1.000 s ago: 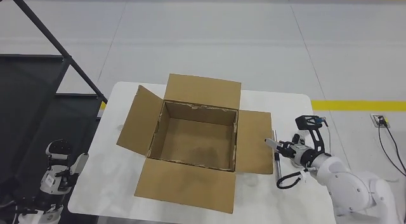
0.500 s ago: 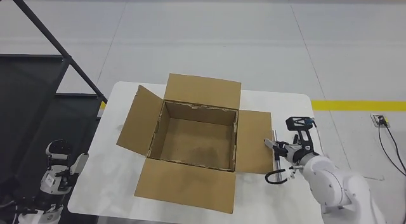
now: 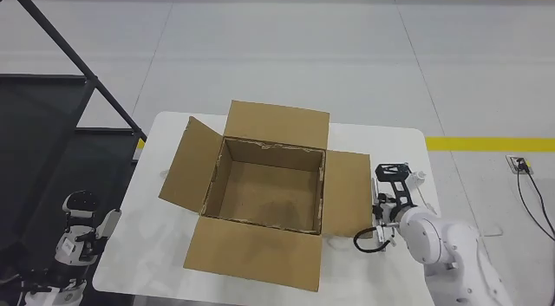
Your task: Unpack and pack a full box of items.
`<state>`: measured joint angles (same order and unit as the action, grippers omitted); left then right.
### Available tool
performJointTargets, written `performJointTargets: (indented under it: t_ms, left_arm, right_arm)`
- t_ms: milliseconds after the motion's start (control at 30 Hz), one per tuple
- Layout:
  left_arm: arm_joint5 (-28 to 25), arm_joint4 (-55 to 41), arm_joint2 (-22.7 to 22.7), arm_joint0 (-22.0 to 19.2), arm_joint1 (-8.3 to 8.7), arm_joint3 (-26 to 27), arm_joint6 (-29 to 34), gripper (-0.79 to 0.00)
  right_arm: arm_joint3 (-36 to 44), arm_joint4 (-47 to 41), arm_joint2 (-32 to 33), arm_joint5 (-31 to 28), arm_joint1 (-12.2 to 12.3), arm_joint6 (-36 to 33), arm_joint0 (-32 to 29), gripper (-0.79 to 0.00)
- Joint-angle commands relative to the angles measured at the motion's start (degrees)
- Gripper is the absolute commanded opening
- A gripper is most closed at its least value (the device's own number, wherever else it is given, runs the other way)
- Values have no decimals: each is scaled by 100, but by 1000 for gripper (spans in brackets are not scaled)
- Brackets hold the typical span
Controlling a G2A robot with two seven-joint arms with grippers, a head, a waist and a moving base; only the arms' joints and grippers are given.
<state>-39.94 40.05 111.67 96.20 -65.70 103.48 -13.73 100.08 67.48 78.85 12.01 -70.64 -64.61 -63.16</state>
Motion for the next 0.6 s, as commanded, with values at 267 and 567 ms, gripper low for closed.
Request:
performJointTargets:
  t_ms: [267,567]
  left_arm:
    - [0,0,0,0,0,0,0,0]
    - [0,0,0,0,0,0,0,0]
  right_arm:
    - [-1059,317,-385,197,-58,-513,657,-702]
    - [-1757,580,-735,311,-135,-724,1088,-671]
